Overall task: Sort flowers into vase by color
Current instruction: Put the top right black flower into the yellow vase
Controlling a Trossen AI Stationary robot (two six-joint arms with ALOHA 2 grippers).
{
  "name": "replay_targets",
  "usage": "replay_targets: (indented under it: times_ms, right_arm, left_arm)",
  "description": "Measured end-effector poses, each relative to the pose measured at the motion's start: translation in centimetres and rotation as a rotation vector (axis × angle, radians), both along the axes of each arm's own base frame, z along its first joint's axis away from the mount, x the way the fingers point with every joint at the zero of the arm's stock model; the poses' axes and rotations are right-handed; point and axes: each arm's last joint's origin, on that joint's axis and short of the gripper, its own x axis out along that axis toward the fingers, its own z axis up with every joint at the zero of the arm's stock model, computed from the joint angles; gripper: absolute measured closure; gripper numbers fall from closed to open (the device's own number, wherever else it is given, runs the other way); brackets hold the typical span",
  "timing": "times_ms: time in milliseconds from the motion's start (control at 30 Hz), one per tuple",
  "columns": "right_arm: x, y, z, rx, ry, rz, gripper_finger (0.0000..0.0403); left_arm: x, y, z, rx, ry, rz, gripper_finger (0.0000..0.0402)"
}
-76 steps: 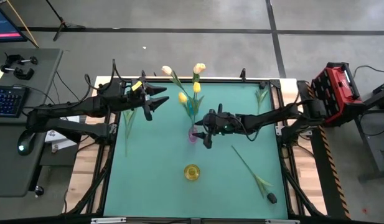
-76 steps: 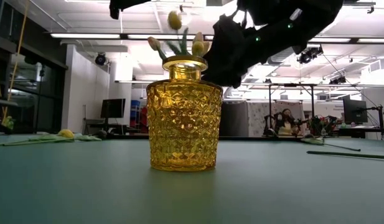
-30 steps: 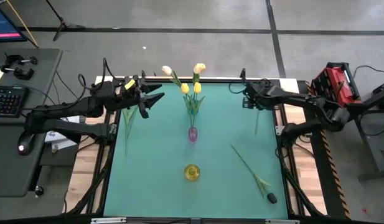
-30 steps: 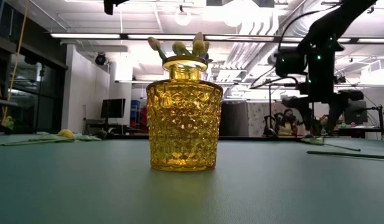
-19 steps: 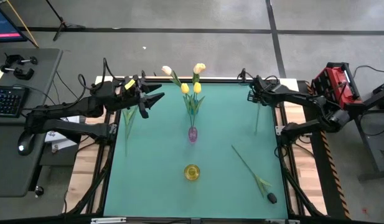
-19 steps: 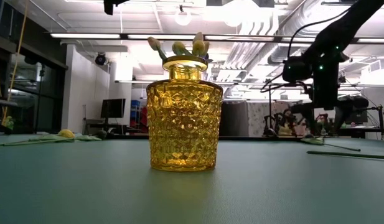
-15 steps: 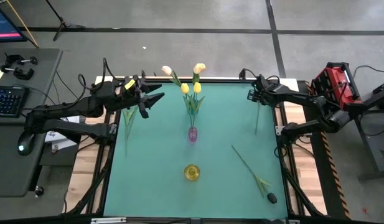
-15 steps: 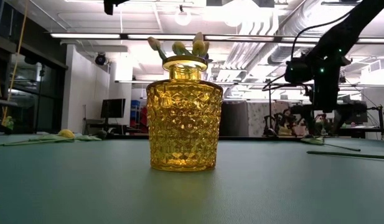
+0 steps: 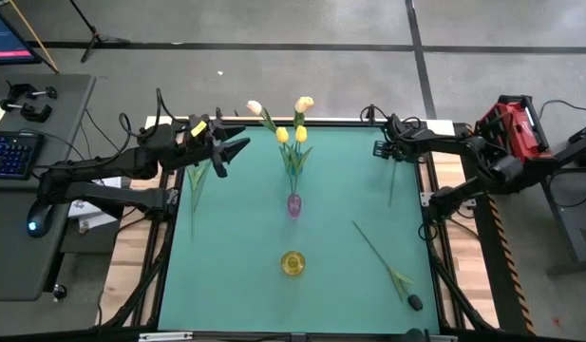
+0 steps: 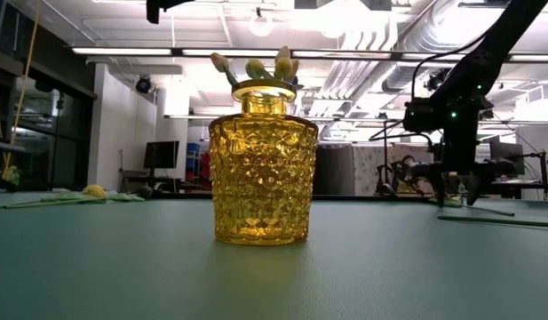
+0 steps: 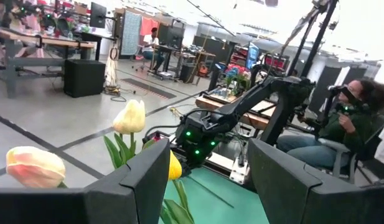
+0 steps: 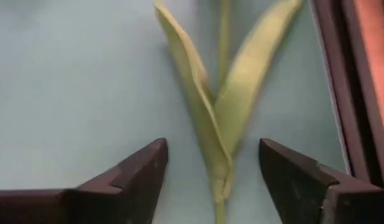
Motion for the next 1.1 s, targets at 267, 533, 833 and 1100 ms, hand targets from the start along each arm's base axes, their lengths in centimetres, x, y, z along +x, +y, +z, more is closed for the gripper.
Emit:
replay_targets:
  times_ms: [267,533,833,1100]
  right_arm:
    - [0.5,0.8,1.3,-0.036,-0.034,0.143,0.0375]
    - [1.1,2.8,6.3,-0.195,-0.274,0.391,0.0398]
    - [3.1,7.9,13.8,-0.593,-0.718,0.684,0.0401]
    - [6.3,13.6,18.3,-0.809,-1.166,0.966,0.0402]
  left_arm:
    - [0.0,0.1,0.0,-0.005,-0.004,0.021,0.02]
    - [0.0,0.1,0.0,-0.005,-0.005,0.029,0.02]
    - [0.0,0.1,0.0,-0.004,-0.005,0.029,0.02]
    - [0.0,0.1,0.0,-0.004,-0.005,0.029,0.02]
